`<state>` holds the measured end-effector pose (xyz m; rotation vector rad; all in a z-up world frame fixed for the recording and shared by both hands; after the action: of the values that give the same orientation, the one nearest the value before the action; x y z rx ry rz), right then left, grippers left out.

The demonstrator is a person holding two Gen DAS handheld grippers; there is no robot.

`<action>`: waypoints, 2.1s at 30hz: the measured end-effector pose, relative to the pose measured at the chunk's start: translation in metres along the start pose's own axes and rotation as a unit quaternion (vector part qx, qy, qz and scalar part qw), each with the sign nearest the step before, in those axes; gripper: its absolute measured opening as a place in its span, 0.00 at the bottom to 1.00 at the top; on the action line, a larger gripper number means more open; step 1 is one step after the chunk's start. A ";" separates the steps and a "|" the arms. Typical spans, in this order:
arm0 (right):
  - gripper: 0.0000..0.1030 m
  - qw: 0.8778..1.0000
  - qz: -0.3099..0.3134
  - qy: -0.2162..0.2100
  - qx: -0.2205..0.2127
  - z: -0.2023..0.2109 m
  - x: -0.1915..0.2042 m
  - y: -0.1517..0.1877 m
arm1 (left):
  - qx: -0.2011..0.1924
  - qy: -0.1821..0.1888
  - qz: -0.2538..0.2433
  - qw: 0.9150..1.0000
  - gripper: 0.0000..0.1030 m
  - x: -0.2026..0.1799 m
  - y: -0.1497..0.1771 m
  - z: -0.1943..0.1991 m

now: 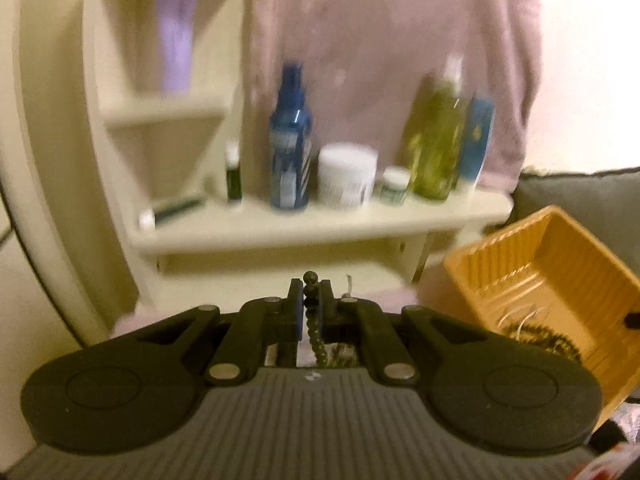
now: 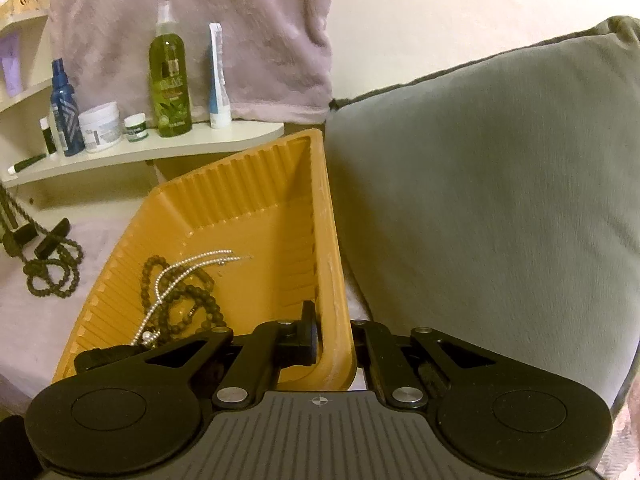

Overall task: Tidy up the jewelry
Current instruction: 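Lift the long beaded strand high and swing it over the orange tray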

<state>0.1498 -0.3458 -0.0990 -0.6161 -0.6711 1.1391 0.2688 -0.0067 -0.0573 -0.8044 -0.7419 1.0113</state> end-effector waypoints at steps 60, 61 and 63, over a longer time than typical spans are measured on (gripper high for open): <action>0.04 1.000 -0.016 -0.015 -0.007 0.001 0.000 -0.005 | -0.179 0.186 -0.173 0.951 0.06 -0.202 -0.231 0.072; 0.04 1.000 -0.017 -0.015 -0.007 0.001 -0.001 -0.004 | -0.168 0.193 -0.174 0.951 0.06 -0.207 -0.223 0.065; 0.04 1.000 -0.018 -0.016 -0.006 0.001 -0.001 -0.003 | -0.152 0.200 -0.175 0.952 0.06 -0.214 -0.211 0.055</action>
<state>0.1507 -0.3479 -0.0967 -0.5941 -0.7136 1.1134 0.2386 -0.2565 0.1155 -1.0604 -0.6636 0.3973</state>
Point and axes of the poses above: each gripper's, at about its wrist camera, not at the fingertips, and z roughly against the way its jaws point, x to its left, y to its underside, the point moved 10 cm from there along -z, roughly the way its jaws point, and after that the axes turned 13 degrees about -z, right-handed, at the moved point
